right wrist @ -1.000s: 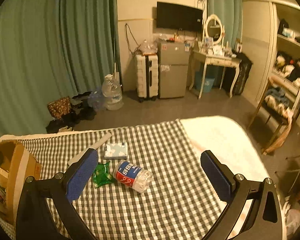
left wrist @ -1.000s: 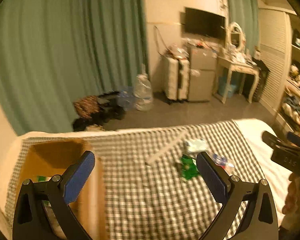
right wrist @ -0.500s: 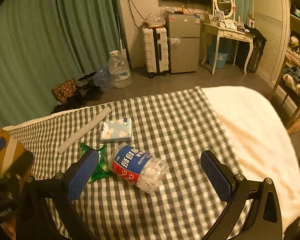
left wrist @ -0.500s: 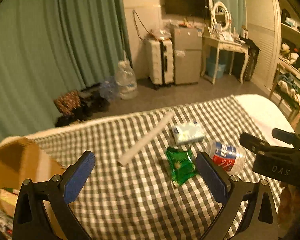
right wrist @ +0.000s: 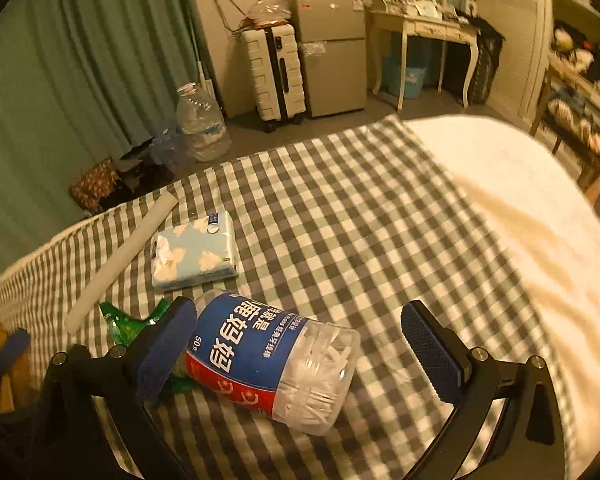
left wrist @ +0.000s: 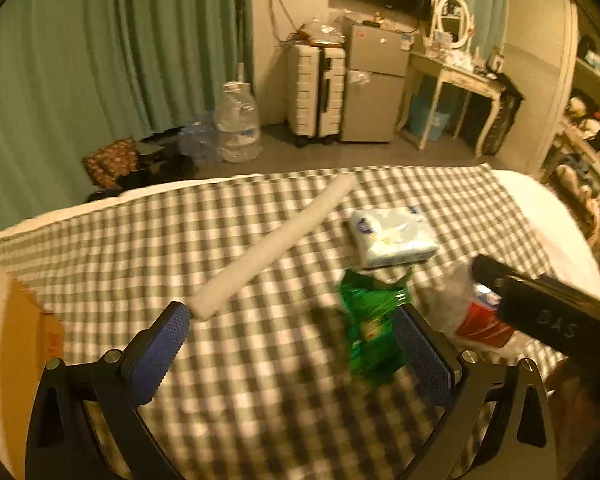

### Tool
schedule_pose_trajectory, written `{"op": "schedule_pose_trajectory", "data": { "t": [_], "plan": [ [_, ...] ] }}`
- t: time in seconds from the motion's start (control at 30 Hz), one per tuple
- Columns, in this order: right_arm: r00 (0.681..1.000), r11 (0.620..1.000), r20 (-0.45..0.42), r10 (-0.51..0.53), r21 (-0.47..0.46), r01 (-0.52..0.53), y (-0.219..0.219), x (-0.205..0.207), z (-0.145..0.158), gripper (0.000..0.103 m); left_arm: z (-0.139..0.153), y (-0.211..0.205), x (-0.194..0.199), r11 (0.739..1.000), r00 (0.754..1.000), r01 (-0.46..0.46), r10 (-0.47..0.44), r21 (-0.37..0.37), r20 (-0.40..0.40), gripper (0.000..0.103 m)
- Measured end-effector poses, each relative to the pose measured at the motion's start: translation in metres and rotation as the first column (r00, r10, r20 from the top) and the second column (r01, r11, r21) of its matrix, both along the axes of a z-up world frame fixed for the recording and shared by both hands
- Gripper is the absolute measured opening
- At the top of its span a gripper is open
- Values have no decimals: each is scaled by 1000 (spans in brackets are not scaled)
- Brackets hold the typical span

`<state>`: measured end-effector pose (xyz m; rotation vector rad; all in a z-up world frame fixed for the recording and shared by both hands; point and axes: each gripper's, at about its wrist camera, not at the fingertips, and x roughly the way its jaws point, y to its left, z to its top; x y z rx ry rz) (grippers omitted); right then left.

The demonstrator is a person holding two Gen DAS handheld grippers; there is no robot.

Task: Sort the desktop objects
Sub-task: 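Reach the left gripper to the green packet while the right approaches the floss bottle, then close the left gripper on the green packet while the right grasps the floss bottle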

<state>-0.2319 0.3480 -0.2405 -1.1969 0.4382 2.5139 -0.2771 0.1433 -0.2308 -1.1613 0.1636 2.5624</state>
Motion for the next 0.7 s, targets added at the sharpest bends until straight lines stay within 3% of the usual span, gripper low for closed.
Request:
{"op": "schedule_pose_trajectory", "data": {
  "t": [0.2,0.3,0.4,0.47,0.57,0.63,0.7],
  "plan": [
    [1000,995,-21,21,-95,-22,0,-5,-14,103,-24,20,-11,998,997,54,-53,-17,50,103],
    [999,989,-8,54,-134,-55,-5,-8,-22,103,-34,25,-13,997,993,82,-83,13,79,103],
    [995,984,-6,102,-149,-102,-12,-10,-30,103,-40,28,-13,997,993,82,-81,-2,91,103],
    [993,982,-24,113,-147,-115,-11,-8,-30,103,-41,26,-13,996,990,85,-87,26,109,102],
    [992,976,-18,121,-182,-123,-7,-7,-32,103,-40,26,-12,992,985,103,-112,75,133,82],
    [992,975,-10,124,-182,-124,-4,1,-31,102,-35,33,-7,986,979,144,-154,84,132,47],
    [991,977,-2,130,-173,-128,-6,3,-30,101,-31,41,1,978,971,193,-202,78,127,26]
  ]
}}
